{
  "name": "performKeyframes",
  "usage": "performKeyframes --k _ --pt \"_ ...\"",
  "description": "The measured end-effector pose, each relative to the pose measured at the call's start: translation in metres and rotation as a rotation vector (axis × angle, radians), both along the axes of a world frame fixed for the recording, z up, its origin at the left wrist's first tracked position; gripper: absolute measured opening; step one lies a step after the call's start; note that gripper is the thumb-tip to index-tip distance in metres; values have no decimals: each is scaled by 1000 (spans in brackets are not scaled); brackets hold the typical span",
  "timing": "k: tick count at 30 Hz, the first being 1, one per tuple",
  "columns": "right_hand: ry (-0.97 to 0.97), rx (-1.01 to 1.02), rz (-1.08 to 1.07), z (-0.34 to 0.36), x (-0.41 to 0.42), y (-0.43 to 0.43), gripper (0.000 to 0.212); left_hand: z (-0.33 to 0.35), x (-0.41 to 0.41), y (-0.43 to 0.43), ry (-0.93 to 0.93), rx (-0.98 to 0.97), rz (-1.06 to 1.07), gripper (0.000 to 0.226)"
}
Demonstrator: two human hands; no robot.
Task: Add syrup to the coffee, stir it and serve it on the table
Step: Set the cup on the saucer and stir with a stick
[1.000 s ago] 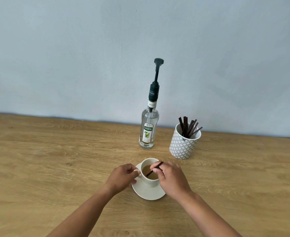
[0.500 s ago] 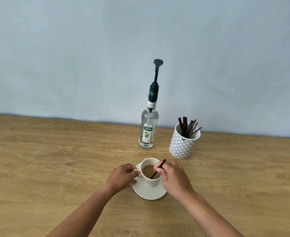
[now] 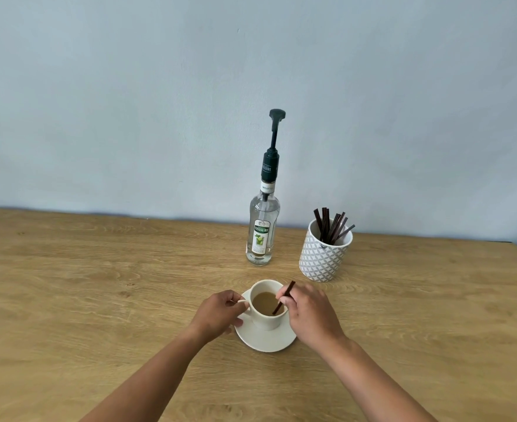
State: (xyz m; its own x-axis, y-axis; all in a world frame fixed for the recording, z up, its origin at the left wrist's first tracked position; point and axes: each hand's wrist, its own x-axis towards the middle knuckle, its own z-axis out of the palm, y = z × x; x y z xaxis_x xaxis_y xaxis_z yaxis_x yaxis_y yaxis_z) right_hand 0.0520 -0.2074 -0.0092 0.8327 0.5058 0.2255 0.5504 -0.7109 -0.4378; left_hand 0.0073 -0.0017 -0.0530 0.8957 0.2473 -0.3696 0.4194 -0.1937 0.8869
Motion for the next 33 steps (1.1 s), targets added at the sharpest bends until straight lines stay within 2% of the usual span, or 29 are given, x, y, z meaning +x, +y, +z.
performKeyframes --k 6,13,21,27,33 --pt "169 97 -36 -2 -5 5 16 2 0 0 2 29 -13 12" --pt "33 -25 -62 0 -2 0 16 4 -1 -1 -2 54 -16 11" --pt "168 84 -19 -1 -7 5 16 0 -1 0 1 66 -15 11" --pt "63 -46 -76 0 1 5 17 0 2 1 1 65 -24 8" --pt "89 13 -44 2 -2 6 14 -1 1 0 -9 86 -30 9"
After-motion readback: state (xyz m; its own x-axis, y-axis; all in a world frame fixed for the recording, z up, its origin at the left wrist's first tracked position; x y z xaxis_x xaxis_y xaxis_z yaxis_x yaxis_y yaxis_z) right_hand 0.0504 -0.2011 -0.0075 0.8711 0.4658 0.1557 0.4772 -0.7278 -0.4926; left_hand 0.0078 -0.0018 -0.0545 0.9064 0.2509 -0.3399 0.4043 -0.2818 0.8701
